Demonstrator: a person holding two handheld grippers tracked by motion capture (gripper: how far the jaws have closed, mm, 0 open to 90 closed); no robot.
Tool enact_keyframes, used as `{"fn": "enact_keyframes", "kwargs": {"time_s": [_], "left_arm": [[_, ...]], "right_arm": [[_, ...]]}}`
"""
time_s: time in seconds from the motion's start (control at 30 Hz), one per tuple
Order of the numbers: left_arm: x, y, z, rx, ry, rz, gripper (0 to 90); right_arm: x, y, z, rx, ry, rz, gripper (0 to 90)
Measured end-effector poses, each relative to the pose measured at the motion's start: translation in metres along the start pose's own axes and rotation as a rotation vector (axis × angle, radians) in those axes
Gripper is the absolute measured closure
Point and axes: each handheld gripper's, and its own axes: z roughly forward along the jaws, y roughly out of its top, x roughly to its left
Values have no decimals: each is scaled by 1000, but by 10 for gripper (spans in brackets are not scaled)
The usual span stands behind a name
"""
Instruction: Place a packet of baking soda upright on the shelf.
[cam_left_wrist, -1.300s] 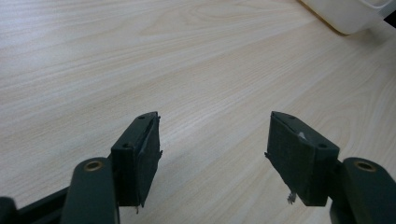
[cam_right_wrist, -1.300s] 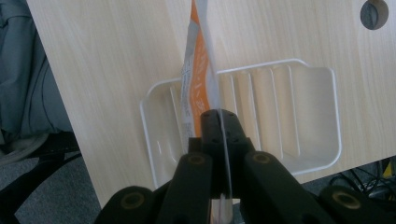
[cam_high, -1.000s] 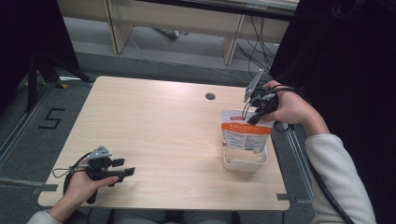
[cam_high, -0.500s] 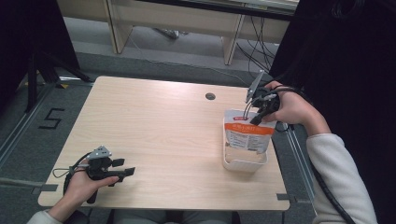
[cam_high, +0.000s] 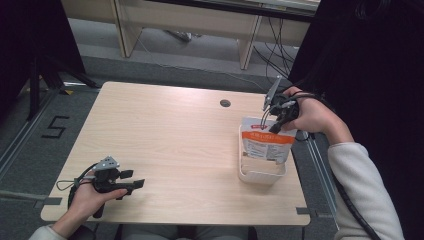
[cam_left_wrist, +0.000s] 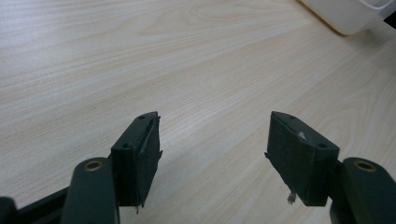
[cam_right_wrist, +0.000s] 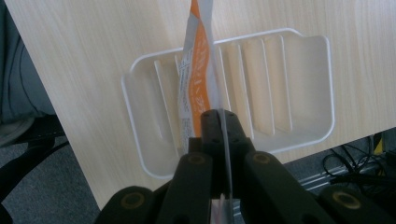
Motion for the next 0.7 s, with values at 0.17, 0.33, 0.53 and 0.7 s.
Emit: {"fn": "enact_keyframes", "kwargs": {"time_s": [0.17, 0.33, 0.53, 0.7], "left_arm": [[0, 0, 0, 0, 0, 0, 340], [0, 0, 0, 0, 0, 0, 340], [0, 0, 0, -1, -1, -1, 340], [0, 0, 0, 0, 0, 0, 340]], "right_arm": [[0, 0, -1, 14, -15, -2, 900], [-1, 2, 1, 22, -17, -21, 900], [-4, 1, 5, 25, -15, -28, 900], [-2, 3, 7, 33, -19, -12, 900]]}}
